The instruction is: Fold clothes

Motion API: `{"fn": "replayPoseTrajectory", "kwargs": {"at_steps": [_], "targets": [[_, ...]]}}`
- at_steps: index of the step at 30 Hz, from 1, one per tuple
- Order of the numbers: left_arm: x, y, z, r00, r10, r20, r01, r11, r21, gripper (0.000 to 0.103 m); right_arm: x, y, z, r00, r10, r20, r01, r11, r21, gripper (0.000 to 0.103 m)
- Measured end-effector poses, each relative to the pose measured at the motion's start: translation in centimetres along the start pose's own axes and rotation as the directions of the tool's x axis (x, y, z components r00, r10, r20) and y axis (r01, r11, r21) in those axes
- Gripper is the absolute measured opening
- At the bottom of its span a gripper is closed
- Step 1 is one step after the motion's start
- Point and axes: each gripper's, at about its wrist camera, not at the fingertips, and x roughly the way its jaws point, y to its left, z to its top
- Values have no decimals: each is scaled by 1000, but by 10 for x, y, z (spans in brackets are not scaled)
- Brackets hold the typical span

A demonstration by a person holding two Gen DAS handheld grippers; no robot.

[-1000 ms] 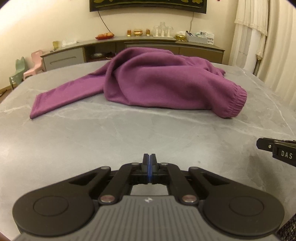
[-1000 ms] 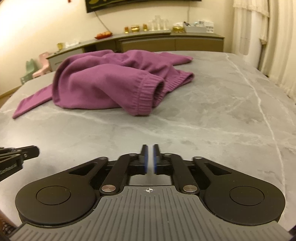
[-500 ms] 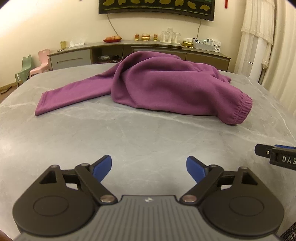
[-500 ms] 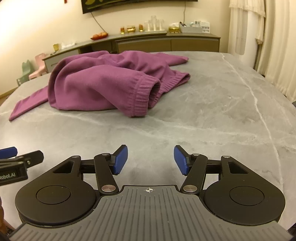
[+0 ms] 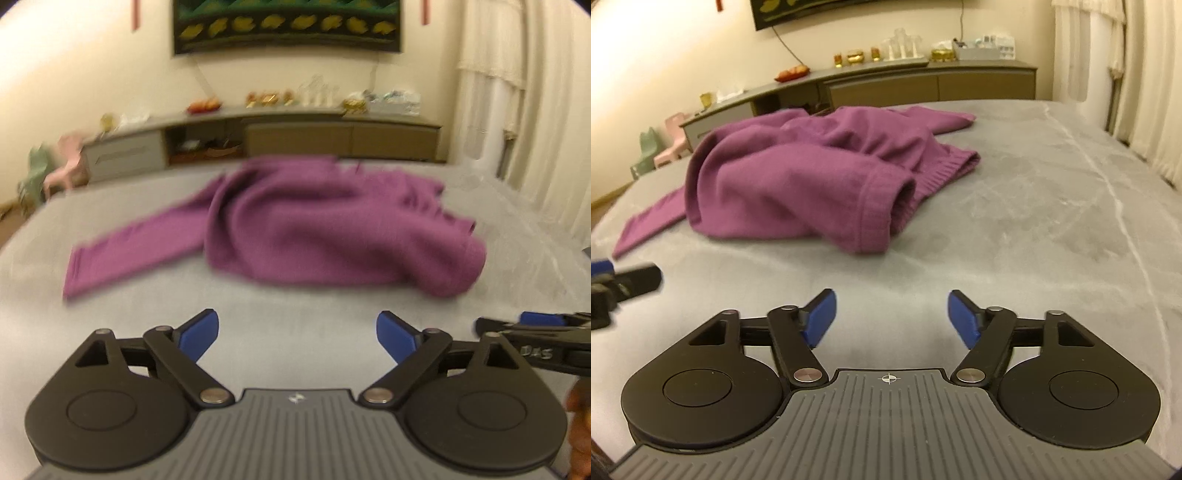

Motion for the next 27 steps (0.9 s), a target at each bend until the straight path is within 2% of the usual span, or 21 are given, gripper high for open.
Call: {"fn": "replayPoseTrajectory", "kwargs": {"at_steps": [4, 5, 6, 8, 10, 11, 12, 13, 15, 16, 17, 18, 19, 20, 21, 22, 23, 24, 25, 27], "targets": [[11, -2, 15, 999, -1, 48, -1, 999, 41, 103, 24, 4, 31, 1000, 11, 16, -10, 999, -44, 82], [16, 1, 9, 999, -2, 44, 1, 1000, 19, 103, 32, 6, 38, 1000, 23, 18, -21, 997, -68, 73], [21, 3, 3, 999, -2, 41, 2, 1000, -4, 103, 41, 7, 43, 999, 50, 5, -50, 995, -89, 50], [31, 8, -6, 1000, 2, 23, -1, 999, -54, 102, 58, 7, 50, 992, 120, -31, -122, 988, -97, 17], [33, 15, -5, 1000, -1, 13, 2, 997, -82, 97, 64, 6, 55, 980, 195, -34, -196, 979, -56, 12], [31, 17, -3, 1000, 3, 27, -1, 997, -74, 97, 57, 8, 60, 971, 237, -7, -237, 971, -33, 3], [25, 18, 0, 997, 35, 65, -32, 999, -44, 97, 41, 13, 66, 952, 303, 35, -303, 953, -17, 3], [18, 18, 3, 990, 80, 116, -79, 997, -9, 97, 23, 18, 73, 923, 375, 83, -376, 927, -7, 3], [5, 13, 5, 973, 127, 192, -141, 988, 62, 101, -17, 29, 84, 829, 536, 160, -537, 842, -37, 2], [0, 9, 4, 966, 135, 218, -162, 981, 110, 101, -33, 34, 86, 786, 592, 179, -590, 804, -73, 2], [-3, 4, 2, 960, 143, 240, -181, 973, 145, 101, -42, 38, 87, 764, 623, 166, -615, 782, -103, 2], [-6, -2, -3, 952, 154, 265, -205, 962, 178, 102, -46, 42, 86, 752, 644, 140, -631, 765, -130, 4], [-6, -10, -9, 944, 167, 286, -232, 949, 212, 103, -42, 43, 84, 761, 643, 87, -631, 764, -138, 9], [-4, -18, -16, 938, 177, 300, -254, 936, 243, 103, -32, 44, 80, 775, 631, 21, -623, 770, -139, 31], [-2, -27, -23, 934, 178, 311, -270, 919, 286, 103, -21, 41, 76, 827, 562, -22, -560, 820, -120, 42], [1, -38, -31, 933, 170, 319, -280, 898, 340, 103, -11, 36, 73, 879, 474, -56, -477, 874, -92, 47], [4, -50, -40, 930, 160, 331, -290, 873, 393, 103, -3, 28, 73, 912, 401, -83, -406, 912, -55, 47], [6, -64, -50, 926, 148, 348, -301, 844, 443, 103, -1, 17, 74, 925, 374, -72, -376, 927, -15, 47], [6, -77, -58, 925, 122, 361, -299, 819, 489, 103, -3, 3, 78, 928, 371, -29, -370, 928, 38, 47], [5, -103, -72, 928, 32, 372, -256, 780, 571, 103, -9, -23, 84, 934, 355, 49, -358, 921, 152, 56]]}}
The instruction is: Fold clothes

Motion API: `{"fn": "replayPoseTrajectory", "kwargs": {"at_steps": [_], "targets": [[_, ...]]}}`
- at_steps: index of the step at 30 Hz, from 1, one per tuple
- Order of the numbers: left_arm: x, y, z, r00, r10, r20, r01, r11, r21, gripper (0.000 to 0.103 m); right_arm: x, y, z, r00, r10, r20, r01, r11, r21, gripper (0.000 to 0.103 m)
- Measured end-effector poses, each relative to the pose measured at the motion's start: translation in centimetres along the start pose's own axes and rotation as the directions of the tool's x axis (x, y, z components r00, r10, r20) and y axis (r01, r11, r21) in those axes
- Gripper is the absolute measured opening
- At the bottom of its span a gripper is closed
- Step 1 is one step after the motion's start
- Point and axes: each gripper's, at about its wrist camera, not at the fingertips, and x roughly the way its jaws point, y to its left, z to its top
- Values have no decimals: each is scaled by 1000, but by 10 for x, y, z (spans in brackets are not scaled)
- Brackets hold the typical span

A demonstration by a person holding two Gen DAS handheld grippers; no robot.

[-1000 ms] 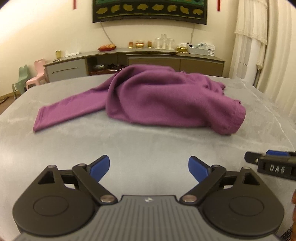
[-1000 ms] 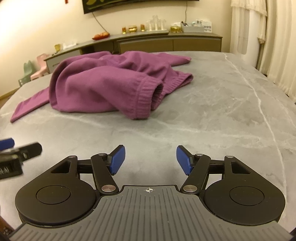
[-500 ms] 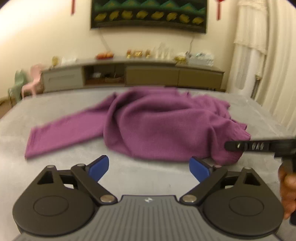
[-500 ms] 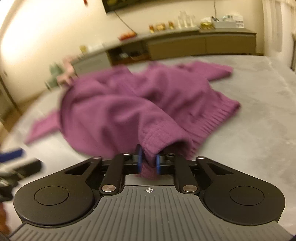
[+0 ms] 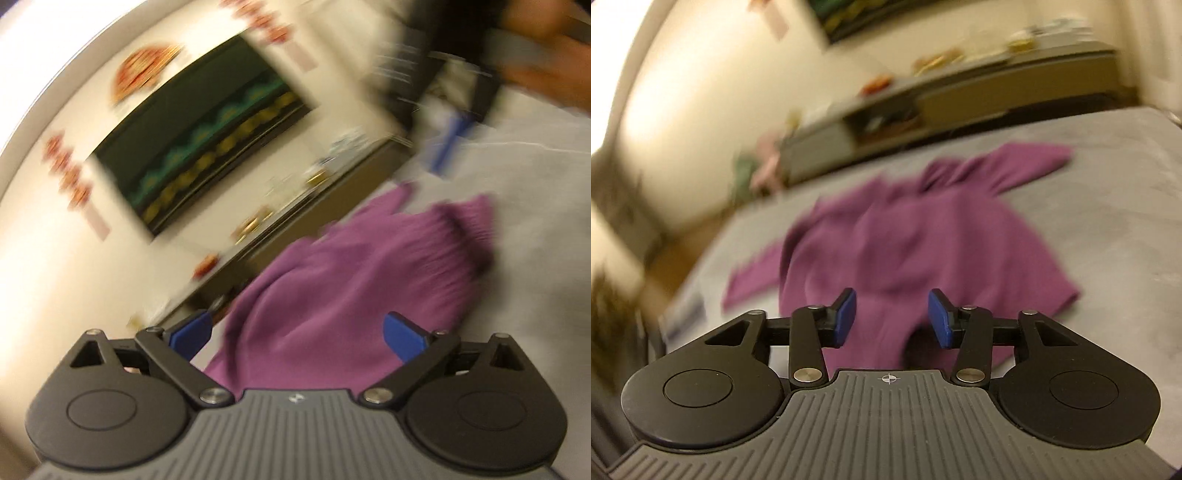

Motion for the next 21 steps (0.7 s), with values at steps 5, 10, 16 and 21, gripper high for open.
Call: {"fn": "replayPoseTrajectory", "kwargs": {"at_steps": [5, 10, 16, 21], "targets": [[20, -67, 25, 992, -110, 63, 95, 976, 195, 103, -23, -52, 20, 994, -2, 114, -25, 973, 230, 66], [84, -109, 37, 977, -202, -63, 211, 903, 375, 93, -41, -66, 23, 990, -15, 142, -20, 970, 244, 68], [138, -82, 54, 948, -224, -226, 278, 927, 250, 6, -65, -76, 28, 983, 23, 181, -68, 967, 245, 73], [105, 70, 120, 961, -274, -23, 255, 919, -301, 6, -79, -87, 30, 975, -20, 221, -38, 967, 253, 73]]}}
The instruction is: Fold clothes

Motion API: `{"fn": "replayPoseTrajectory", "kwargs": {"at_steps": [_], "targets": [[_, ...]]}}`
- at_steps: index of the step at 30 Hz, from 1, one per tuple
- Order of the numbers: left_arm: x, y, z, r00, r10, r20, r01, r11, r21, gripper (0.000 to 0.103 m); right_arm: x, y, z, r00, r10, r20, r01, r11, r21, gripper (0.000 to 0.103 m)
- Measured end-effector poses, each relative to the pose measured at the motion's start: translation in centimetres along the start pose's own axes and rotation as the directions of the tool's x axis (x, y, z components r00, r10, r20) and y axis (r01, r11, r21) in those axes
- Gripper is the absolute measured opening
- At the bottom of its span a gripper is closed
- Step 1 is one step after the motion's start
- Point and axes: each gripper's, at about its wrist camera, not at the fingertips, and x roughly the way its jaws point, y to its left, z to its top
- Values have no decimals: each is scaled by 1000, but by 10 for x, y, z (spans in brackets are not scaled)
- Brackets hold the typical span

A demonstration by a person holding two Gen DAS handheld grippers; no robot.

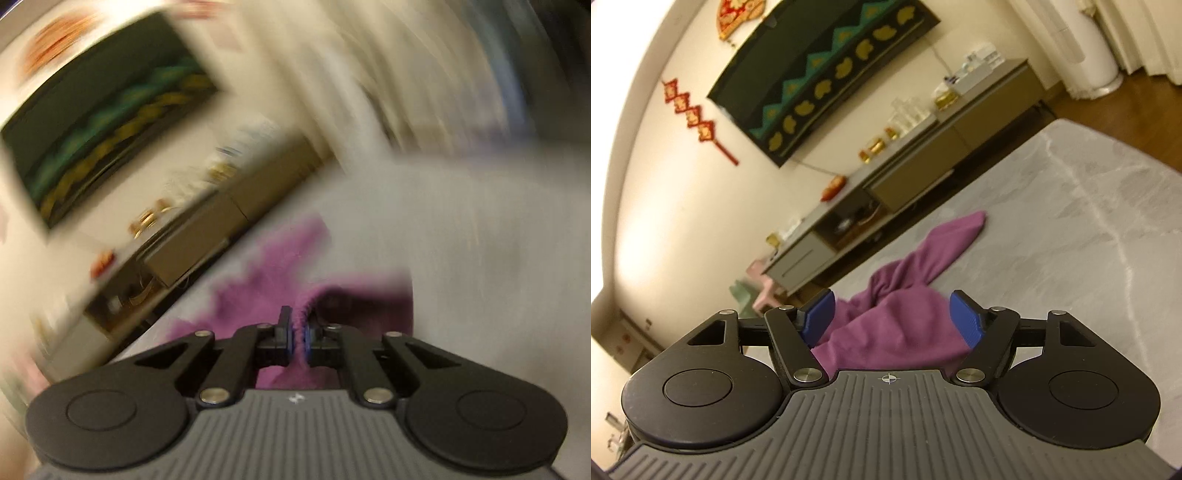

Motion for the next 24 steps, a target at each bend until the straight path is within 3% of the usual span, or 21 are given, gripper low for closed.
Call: {"fn": "replayPoseTrajectory", "kwargs": {"at_steps": [2, 3, 4, 6, 7, 9, 10, 13, 14, 16, 17, 19, 21, 24], "targets": [[-52, 71, 24, 988, 80, 133, -44, 967, -252, 6, -1, -2, 0, 1000, -1, 10, 1, 1000, 10, 73], [-74, 106, 25, 974, 162, 160, -95, 928, -361, 6, 2, -1, -1, 1000, 0, 4, 0, 1000, 11, 73], [-94, 144, 17, 957, 245, 154, -145, 868, -475, 6, 6, 2, -4, 1000, 2, -13, -2, 1000, 2, 73], [-112, 206, -18, 933, 356, 46, -253, 742, -620, 6, 18, 11, -13, 998, 4, -57, -6, 1000, -28, 73], [-108, 227, -42, 929, 367, -37, -304, 705, -641, 6, 26, 18, -19, 997, 3, -82, -7, 999, -49, 73], [-90, 249, -96, 924, 332, -190, -372, 667, -646, 10, 41, 33, -31, 991, 2, -130, -15, 995, -94, 73], [-82, 255, -123, 918, 306, -252, -395, 651, -648, 18, 48, 41, -38, 988, 4, -151, -22, 993, -117, 73], [-85, 251, -197, 927, 216, -305, -373, 602, -706, 35, 68, 64, -60, 979, 4, -204, -41, 983, -179, 74], [-89, 250, -212, 933, 185, -309, -357, 587, -727, 35, 75, 71, -66, 976, -3, -218, -41, 980, -195, 74], [-100, 253, -227, 945, 108, -308, -313, 563, -764, 36, 91, 80, -81, 969, -22, -244, -34, 974, -224, 74], [-106, 254, -230, 955, 82, -285, -279, 572, -771, 39, 99, 84, -87, 966, -33, -258, -30, 971, -237, 74], [-115, 249, -224, 969, 80, -235, -232, 628, -743, 65, 115, 91, -97, 958, -51, -281, -25, 965, -260, 74], [-105, 241, -221, 969, 41, -242, -210, 647, -733, 71, 130, 95, -104, 956, -67, -285, -17, 960, -280, 74], [-86, 231, -225, 958, -31, -287, -191, 679, -709, 72, 153, 101, -108, 957, -75, -281, -4, 962, -272, 79]]}}
